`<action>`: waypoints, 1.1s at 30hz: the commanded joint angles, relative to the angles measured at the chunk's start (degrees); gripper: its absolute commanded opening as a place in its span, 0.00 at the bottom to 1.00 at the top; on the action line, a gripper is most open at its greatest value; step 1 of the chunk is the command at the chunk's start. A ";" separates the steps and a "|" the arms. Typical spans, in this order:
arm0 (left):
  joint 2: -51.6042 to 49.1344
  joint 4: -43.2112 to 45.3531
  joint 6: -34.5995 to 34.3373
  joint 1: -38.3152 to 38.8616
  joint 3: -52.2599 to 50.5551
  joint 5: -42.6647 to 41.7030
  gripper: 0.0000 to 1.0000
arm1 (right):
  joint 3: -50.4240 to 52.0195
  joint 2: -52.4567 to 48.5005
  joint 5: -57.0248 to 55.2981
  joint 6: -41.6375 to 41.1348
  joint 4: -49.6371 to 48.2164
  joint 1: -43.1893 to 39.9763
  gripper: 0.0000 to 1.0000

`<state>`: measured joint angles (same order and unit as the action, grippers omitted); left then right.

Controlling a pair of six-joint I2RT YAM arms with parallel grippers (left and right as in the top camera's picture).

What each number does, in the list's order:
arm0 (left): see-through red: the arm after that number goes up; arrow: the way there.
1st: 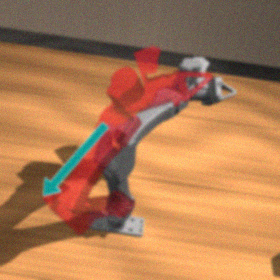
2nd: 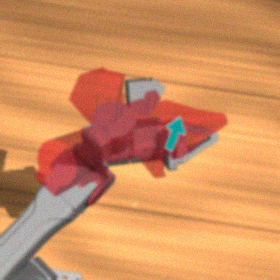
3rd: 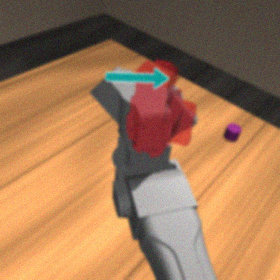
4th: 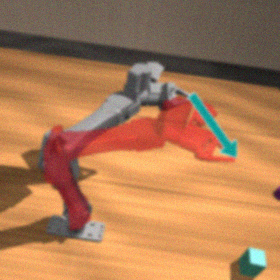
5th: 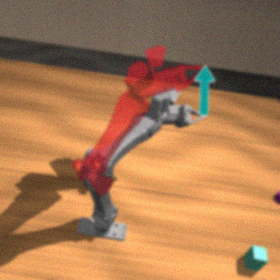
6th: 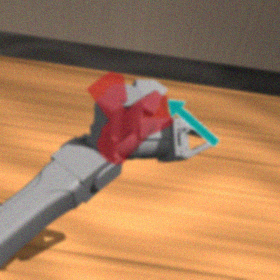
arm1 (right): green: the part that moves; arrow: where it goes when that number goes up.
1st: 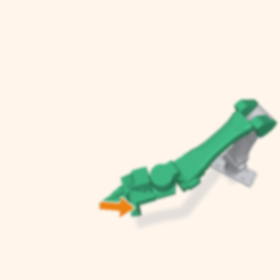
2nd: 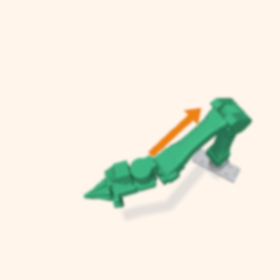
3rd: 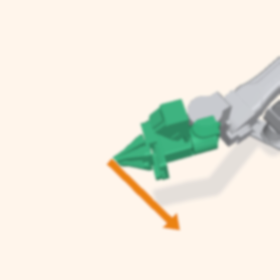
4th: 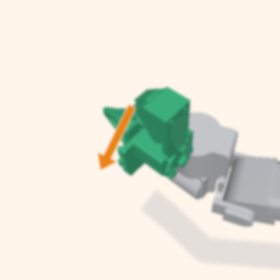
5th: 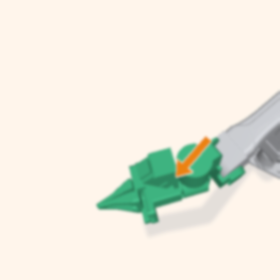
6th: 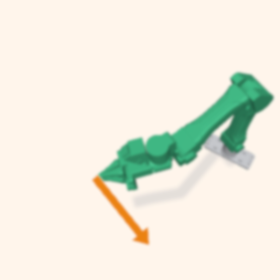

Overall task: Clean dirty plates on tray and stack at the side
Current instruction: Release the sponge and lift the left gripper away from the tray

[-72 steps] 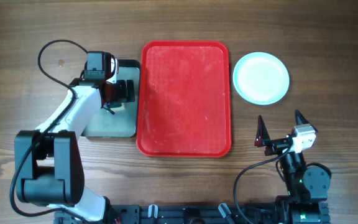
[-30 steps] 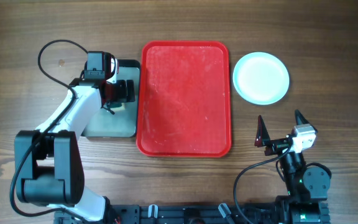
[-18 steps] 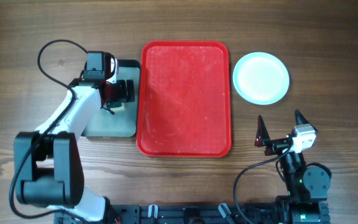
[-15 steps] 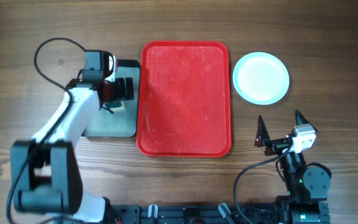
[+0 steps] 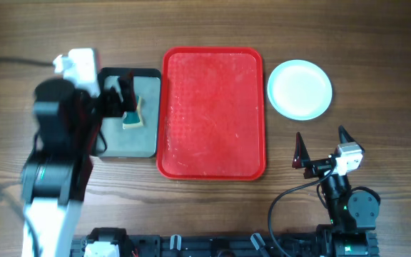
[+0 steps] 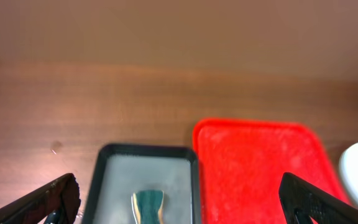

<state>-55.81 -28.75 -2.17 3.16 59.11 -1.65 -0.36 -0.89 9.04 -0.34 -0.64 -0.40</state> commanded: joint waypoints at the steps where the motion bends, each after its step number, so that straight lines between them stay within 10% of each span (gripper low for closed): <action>1: 8.28 -4.17 0.26 -0.09 0.00 -0.83 1.00 | 0.07 0.61 1.33 0.22 -0.13 0.22 1.00; 12: 26.01 -23.47 0.24 -0.07 -3.13 -0.70 1.00 | 0.07 0.61 1.33 0.24 -0.13 0.22 1.00; 33: 55.58 -23.89 -2.23 -0.07 -20.79 -0.87 1.00 | 0.07 0.61 1.33 0.24 -0.13 0.22 1.00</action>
<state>-2.31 -52.82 -2.57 3.16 40.77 -1.63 -0.36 -0.89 9.04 -0.34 -0.62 -0.40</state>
